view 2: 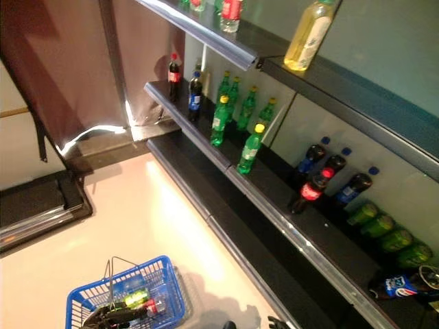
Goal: Pick up the drink and place into the basket.
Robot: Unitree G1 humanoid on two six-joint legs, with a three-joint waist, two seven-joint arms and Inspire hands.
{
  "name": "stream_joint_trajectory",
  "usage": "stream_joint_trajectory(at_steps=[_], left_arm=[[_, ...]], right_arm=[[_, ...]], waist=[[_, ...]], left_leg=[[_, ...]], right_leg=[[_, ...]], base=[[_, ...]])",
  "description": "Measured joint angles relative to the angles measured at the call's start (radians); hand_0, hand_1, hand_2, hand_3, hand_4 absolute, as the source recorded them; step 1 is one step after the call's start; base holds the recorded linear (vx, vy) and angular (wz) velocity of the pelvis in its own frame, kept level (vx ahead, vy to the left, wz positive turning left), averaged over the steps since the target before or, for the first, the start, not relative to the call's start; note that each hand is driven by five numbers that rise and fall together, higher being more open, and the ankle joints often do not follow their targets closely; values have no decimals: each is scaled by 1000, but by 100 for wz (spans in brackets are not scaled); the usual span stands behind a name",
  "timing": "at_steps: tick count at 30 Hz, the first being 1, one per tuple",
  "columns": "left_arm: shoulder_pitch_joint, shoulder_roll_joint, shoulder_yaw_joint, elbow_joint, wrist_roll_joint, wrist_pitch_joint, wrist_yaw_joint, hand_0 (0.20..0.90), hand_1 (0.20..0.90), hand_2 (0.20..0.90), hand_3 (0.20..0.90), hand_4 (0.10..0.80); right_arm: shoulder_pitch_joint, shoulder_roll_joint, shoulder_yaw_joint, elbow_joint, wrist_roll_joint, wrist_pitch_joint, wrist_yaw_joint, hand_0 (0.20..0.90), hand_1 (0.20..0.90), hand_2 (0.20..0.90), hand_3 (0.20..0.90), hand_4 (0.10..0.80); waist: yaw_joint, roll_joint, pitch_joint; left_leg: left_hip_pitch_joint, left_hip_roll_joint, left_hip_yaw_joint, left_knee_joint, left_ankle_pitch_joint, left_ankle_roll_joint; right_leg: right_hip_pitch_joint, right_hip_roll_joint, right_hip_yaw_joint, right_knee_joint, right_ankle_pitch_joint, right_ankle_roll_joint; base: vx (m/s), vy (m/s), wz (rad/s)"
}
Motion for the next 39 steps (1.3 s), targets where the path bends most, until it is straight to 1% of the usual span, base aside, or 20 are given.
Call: stream_joint_trajectory(at_steps=[5, 8, 11, 12, 14, 15, 18, 20, 22, 25, 26, 27, 28, 29, 30, 31, 32, 34, 37, 39], left_arm=[[-1, -46, -38, 0, 9, -1, -30, 300, 300, 300, 200, 100], [-13, -61, -39, 0, 20, -2, -31, 300, 300, 300, 200, 100], [-16, -63, -39, 5, 19, -2, -29, 300, 300, 300, 200, 100], [-17, -65, -38, 11, 15, -2, -28, 300, 300, 300, 200, 100], [-29, -61, -38, 11, 0, -3, -20, 300, 300, 300, 200, 100], [-64, -63, -40, 10, -1, -3, -13, 300, 300, 300, 200, 100], [-88, -107, -36, -25, -40, -33, -45, 300, 300, 300, 200, 100], [-96, -146, -36, -20, -44, -35, -45, 300, 300, 300, 200, 100], [-86, -148, -18, 9, -44, -39, -45, 300, 300, 300, 200, 100], [-63, -128, 34, 39, -45, -49, -36, 300, 300, 300, 200, 100], [-64, -119, 43, 39, -46, -49, -36, 300, 300, 300, 200, 100], [-66, -99, 46, 39, -61, -50, -36, 300, 300, 300, 200, 100], [-65, -93, 45, 41, -65, -48, -35, 300, 300, 300, 200, 100], [-63, -84, 46, 44, -75, -42, -25, 300, 300, 300, 200, 100], [-63, -68, 45, 44, -85, -38, -22, 300, 300, 300, 200, 100], [-59, -42, 36, 48, -87, -29, -18, 300, 300, 300, 200, 100], [-60, -33, 25, 46, -88, -30, -5, 300, 300, 300, 200, 100], [-73, -11, 10, 32, -92, -31, 1, 300, 300, 300, 200, 100], [-95, 8, 0, 28, -92, -29, 6, 300, 300, 300, 200, 100], [-92, 4, 4, 32, -91, -29, 20, 300, 300, 300, 200, 100]], right_arm=[[22, 1, -3, 27, 0, 1, -1, 900, 900, 900, 900, 800], [24, 0, -2, 17, 2, -5, -1, 900, 900, 900, 900, 800], [18, -4, -2, 14, 1, -7, -1, 900, 900, 900, 900, 800], [11, -5, -2, 15, 0, -5, 0, 900, 900, 900, 900, 800], [4, -11, 22, 15, 0, -4, 3, 900, 900, 900, 900, 800], [-6, -25, 34, 17, 0, -3, 5, 900, 900, 900, 900, 800], [-62, -101, 31, 16, 0, -4, 5, 900, 900, 900, 900, 800], [-84, -145, 16, 23, 0, -3, 5, 900, 900, 900, 900, 800], [-92, -137, 16, 38, 1, -1, 6, 900, 900, 900, 900, 800], [-96, -111, 6, 34, 1, -3, 5, 900, 900, 900, 900, 800], [-100, -105, -4, 34, 1, -3, 5, 900, 900, 900, 900, 800], [-103, -89, -6, 34, 3, -6, 1, 900, 900, 900, 900, 800], [-103, -83, -6, 34, 3, -8, 1, 900, 900, 900, 900, 800], [-100, -72, -7, 38, 4, -14, 1, 900, 900, 900, 900, 800], [-93, -58, -7, 32, 3, -15, 2, 900, 900, 900, 900, 800], [-86, -37, -8, 14, 3, -20, 7, 900, 900, 900, 900, 800], [-79, -30, -21, 9, 4, -29, 7, 900, 900, 900, 900, 800], [-72, -47, -34, 6, 14, -24, 5, 900, 900, 900, 900, 800], [-73, -44, -33, 10, 43, -8, 5, 900, 900, 900, 900, 800], [-77, -41, -32, 16, 44, -1, 6, 900, 900, 900, 900, 800]], waist=[[-38, 37, -10], [-67, 70, -8], [-83, 88, -7], [-74, 100, 1], [-50, 83, 18], [-40, 81, 39], [-10, 153, 81], [0, 210, 103], [32, 211, 111], [82, 177, 118], [82, 166, 114], [90, 130, 111], [91, 119, 107], [98, 107, 103], [93, 87, 100], [80, 79, 100], [74, 78, 99], [76, 76, 97], [72, 75, 97], [65, 78, 99]], left_leg=[[14, 33, -7, 7, 16, -20], [15, 54, -88, 8, 10, -30], [9, 78, -112, 40, -1, -36], [-27, 115, -145, 139, -27, -67], [-152, 160, -261, 407, -20, -71], [-195, 159, -335, 424, -20, -83], [-172, 150, -387, 190, -1, -101], [-171, 118, -419, 27, 22, -105], [-186, 100, -485, -4, 30, -107], [-176, 76, -537, 6, 25, -98], [-178, 62, -551, 16, 25, -86], [-188, 31, -563, 60, 55, -45], [-193, 21, -562, 77, 53, -39], [-189, 11, -522, 86, 56, 12], [-160, -2, -493, 78, 46, 26], [-100, -3, -436, 30, 55, 35], [-74, 0, -402, 15, 48, 47], [-56, -6, -350, 8, 24, 61], [-58, -9, -354, 8, 13, 68], [-54, -15, -434, 8, 6, 62]], right_leg=[[-2, 47, 16, 4, -1, -19], [-11, 70, 39, 7, -8, -29], [-7, 85, 41, 15, -24, -38], [-24, 110, 45, 91, -85, -65], [-17, 122, 109, 119, -142, -98], [4, 128, 124, 89, -130, -110], [6, 158, 144, 71, -129, -113], [7, 172, 166, 59, -123, -120], [13, 187, 232, 57, -122, -119], [23, 185, 306, 58, -132, -103], [21, 183, 321, 60, -138, -94], [8, 158, 357, 58, -150, -77], [6, 146, 362, 57, -153, -73], [3, 120, 348, 93, -181, -95], [-35, 95, 319, 216, -177, -96], [-96, 67, 296, 360, -174, -61], [-111, 46, 262, 384, -153, -64], [-113, -11, 194, 378, -157, -22], [-87, -33, 191, 235, -127, 40], [-32, -35, 191, 25, -52, 56]], base=[[-18, -155, -14], [-41, -268, -25], [13, -305, -2], [19, -142, 2], [79, 35, 19], [255, 160, 8], [324, 162, -18], [448, 181, -14], [531, 259, -38], [362, 235, -68], [370, 217, -63], [311, 193, -69], [334, 249, -89], [224, 206, -80], [270, 235, -114], [149, 99, -101], [107, -13, -97], [62, -110, -59], [51, -134, -26], [104, -228, -23]])
